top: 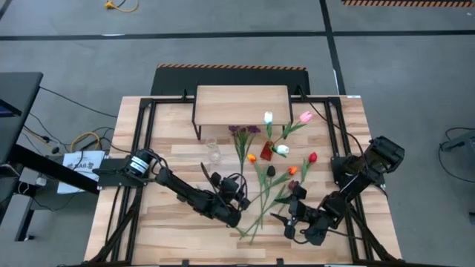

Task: Pick and place flowers into a vace then onto a shelf
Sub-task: Put the purple flowers into the red flower vase

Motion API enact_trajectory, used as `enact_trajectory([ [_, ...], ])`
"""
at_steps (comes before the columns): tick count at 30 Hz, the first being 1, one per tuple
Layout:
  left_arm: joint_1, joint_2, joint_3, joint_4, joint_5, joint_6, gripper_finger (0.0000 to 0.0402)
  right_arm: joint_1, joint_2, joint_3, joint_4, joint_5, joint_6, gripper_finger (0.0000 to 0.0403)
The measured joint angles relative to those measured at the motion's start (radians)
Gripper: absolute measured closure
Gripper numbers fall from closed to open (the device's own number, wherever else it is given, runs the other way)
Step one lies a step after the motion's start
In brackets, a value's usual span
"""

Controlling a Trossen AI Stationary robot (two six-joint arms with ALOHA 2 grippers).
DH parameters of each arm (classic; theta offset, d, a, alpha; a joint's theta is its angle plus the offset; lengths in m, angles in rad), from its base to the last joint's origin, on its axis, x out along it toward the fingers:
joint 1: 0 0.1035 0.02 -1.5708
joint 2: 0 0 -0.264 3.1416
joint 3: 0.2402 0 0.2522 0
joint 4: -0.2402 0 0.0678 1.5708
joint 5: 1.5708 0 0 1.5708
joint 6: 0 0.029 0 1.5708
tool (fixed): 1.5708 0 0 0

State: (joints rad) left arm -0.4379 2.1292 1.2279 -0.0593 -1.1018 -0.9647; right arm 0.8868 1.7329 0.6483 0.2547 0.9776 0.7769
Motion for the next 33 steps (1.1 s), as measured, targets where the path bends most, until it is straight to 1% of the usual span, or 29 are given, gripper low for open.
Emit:
enact_trajectory([
  [5, 0.017, 0.0, 0.0, -0.005, 0.086, -0.081, 0.0242, 0.003, 0.0, 0.0, -0.015, -0.011, 0.0, 0.0159],
  [12, 0.044, 0.0, 0.0, -0.025, 0.106, -0.14, 0.0242, 0.003, 0.0, 0.0, -0.018, -0.011, -0.001, 0.0159],
  [18, 0.077, 0.0, -0.001, -0.084, 0.21, -0.196, 0.0242, 0.003, 0.0, 0.0, -0.017, -0.011, -0.001, 0.0159],
  [25, 0.082, 0.0, -0.001, -0.095, 0.218, -0.206, 0.0242, 0.003, 0.0, 0.0, -0.016, -0.011, 0.0, 0.0159],
  [33, 0.098, 0.0, -0.001, -0.094, 0.316, -0.206, 0.0242, 0.003, 0.0, 0.0, -0.015, -0.011, 0.0, 0.0159],
])
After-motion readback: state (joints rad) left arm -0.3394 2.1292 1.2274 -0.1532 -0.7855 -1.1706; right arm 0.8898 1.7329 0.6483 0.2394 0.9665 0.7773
